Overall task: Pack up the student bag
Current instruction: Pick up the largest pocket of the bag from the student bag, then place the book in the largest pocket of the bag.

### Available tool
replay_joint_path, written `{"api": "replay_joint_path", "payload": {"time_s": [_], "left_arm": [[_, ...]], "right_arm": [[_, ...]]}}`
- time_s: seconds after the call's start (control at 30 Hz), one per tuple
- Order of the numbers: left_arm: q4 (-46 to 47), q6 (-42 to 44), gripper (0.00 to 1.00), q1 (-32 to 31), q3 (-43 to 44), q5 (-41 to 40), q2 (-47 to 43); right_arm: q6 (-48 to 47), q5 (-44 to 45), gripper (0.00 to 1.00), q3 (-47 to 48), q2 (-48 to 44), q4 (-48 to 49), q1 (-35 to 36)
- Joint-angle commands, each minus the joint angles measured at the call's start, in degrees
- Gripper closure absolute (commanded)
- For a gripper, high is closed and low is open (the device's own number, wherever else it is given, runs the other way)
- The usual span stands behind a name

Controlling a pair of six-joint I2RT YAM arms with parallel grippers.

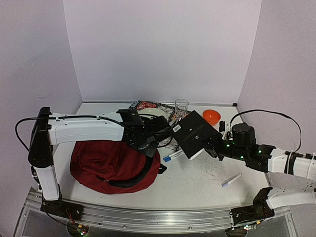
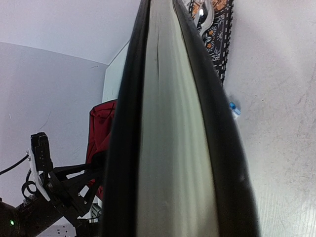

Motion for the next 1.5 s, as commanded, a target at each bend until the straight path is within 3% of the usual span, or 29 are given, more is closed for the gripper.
{"api": "replay_joint_path", "payload": {"time_s": [0.0,0.17,0.53,0.9,1.47], "left_arm": [[-2.1,1.1,0.84,1.2,0.9,-0.3,-5.4],[-2.2,3.3,1.00,3.6,0.6,1.1,-9.0],[-2.1,7.8,1.00,10.7,0.8,3.3,-17.3],[0.2,6.9,1.00,11.0,2.4,7.4,-20.6],[10.7,4.7,1.00,11.0,-6.3,21.0,-30.1]], "right_arm": [[-3.6,-6.2,1.00,6.5,0.4,6.2,0.3],[-3.2,-10.4,1.00,8.6,0.7,4.8,0.3],[-4.5,-21.3,1.00,13.9,5.3,0.0,2.7],[-6.6,-27.9,1.00,19.8,15.3,-0.2,8.3],[-2.5,-33.2,1.00,39.0,42.5,10.9,12.8]]}}
